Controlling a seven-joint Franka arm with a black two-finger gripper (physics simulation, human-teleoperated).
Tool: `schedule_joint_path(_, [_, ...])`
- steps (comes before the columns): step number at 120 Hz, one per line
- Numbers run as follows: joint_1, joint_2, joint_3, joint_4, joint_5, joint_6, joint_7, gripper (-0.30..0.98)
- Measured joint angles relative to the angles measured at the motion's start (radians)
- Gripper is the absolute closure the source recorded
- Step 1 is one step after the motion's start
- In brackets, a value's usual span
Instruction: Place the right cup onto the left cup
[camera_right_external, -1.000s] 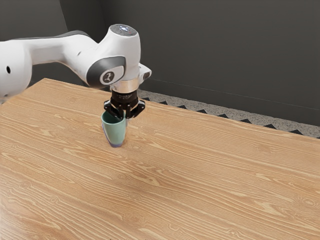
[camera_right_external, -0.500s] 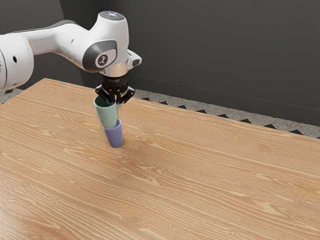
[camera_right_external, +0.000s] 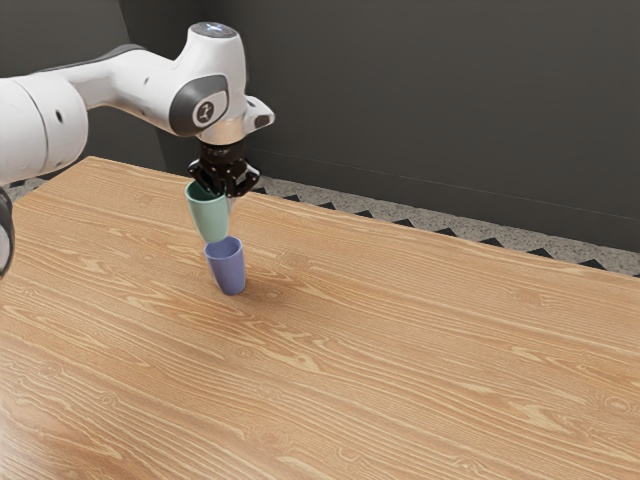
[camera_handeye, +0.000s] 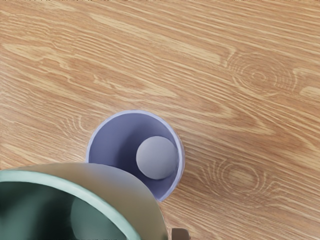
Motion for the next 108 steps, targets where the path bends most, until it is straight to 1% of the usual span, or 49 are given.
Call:
schedule_joint_path(14, [0.007,0.046,0.025,0.057,-0.020,0.000,0.061,0.78])
schedule_joint_path(33, [0.008,0.110,0.030,0.129,-0.033,0.000,0.137,0.78])
schedule_joint_path(67, [0.015,0.152,0.031,0.153,-0.049,0.009,0.239,0.78])
schedule_joint_path(108, [0.027,0.186,0.031,0.150,-0.076,0.016,0.314,0.78])
